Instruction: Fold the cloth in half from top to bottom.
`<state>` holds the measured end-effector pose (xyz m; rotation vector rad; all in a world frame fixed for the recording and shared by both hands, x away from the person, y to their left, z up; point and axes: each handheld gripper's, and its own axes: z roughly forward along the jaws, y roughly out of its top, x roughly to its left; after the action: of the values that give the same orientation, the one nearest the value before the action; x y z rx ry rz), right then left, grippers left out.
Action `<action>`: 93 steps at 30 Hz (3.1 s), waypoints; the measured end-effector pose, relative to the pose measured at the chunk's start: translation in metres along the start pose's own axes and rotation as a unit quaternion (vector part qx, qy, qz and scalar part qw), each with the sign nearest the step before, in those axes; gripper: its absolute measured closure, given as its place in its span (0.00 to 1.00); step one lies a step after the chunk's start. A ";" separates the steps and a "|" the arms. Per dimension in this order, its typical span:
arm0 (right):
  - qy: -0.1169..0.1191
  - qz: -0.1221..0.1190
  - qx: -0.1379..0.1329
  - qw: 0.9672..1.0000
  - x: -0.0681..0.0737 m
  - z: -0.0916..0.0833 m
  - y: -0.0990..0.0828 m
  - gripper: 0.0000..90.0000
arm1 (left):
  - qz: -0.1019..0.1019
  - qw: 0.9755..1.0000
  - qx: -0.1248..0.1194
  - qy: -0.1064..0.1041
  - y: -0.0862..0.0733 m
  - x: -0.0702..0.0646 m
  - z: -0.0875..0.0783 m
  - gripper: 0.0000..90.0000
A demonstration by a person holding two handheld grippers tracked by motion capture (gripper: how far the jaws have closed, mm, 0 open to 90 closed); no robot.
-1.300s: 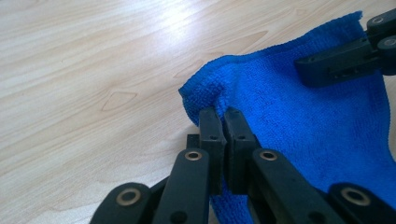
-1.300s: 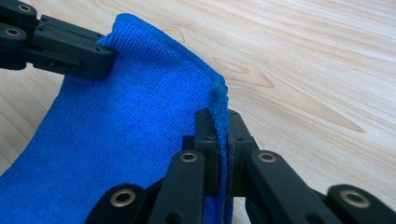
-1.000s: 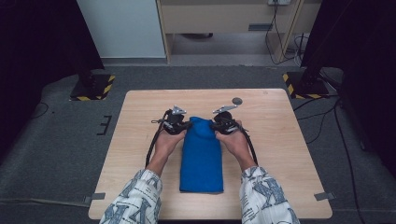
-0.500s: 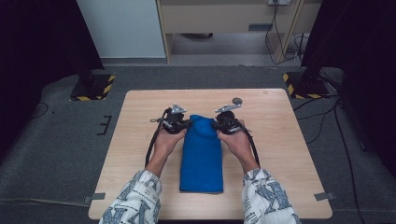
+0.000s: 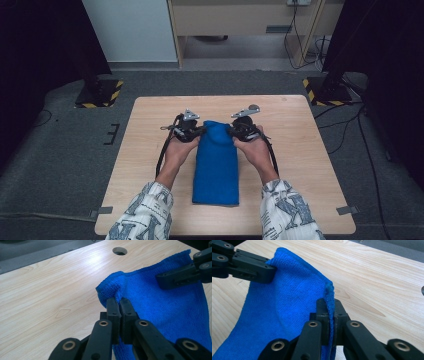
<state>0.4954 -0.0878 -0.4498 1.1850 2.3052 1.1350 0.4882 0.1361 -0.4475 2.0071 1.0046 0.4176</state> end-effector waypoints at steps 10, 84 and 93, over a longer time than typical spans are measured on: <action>0.003 -0.004 -0.010 1.000 0.000 0.012 0.018 0.97 | -0.005 1.000 -0.012 0.011 0.007 0.015 -0.007 0.98; 0.041 -0.051 -0.051 0.997 0.026 -0.026 -0.052 0.93 | 0.037 0.999 -0.034 -0.018 -0.045 -0.032 -0.041 0.98; 0.044 -0.059 -0.045 0.996 0.029 -0.028 -0.062 0.92 | 0.044 0.998 -0.029 -0.027 -0.058 -0.039 -0.043 0.98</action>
<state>0.4280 -0.1009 -0.4775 0.9704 2.3275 1.2568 0.4088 0.1482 -0.4654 2.0046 0.8640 0.4335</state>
